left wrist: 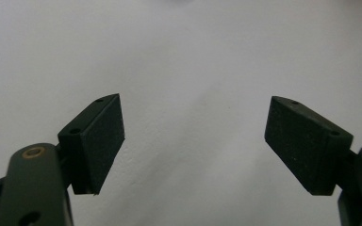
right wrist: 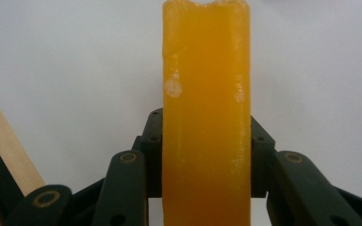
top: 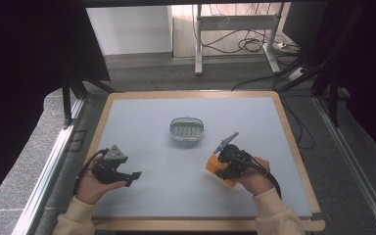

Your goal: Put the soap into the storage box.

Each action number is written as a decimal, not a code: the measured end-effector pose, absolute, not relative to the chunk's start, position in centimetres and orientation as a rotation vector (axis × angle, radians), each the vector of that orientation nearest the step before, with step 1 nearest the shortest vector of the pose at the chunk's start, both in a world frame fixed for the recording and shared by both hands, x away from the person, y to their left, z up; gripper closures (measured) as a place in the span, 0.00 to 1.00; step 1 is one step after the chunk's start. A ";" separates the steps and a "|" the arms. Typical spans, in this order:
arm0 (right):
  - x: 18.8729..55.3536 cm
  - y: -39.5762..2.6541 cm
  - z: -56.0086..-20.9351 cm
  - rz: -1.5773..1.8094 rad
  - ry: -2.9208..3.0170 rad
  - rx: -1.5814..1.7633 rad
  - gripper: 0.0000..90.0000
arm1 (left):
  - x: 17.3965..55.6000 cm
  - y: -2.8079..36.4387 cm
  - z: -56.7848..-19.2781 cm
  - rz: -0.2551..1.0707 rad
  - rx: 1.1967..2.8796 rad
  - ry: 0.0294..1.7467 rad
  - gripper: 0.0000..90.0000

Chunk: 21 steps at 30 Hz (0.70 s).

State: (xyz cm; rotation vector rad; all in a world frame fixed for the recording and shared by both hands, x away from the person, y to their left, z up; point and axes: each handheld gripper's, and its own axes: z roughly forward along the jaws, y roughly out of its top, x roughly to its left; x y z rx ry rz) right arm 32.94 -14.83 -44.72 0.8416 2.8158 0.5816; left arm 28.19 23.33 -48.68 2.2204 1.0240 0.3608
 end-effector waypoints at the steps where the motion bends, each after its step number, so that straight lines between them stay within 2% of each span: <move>1: 32.9 -14.9 -44.6 0.584 2.810 0.843 0.69 | 28.2 23.4 -48.7 0.362 2.219 1.023 0.23; 21: 33.8 -15.4 -42.4 0.655 2.792 0.833 0.69 | 28.1 23.2 -48.6 0.363 2.226 1.007 0.23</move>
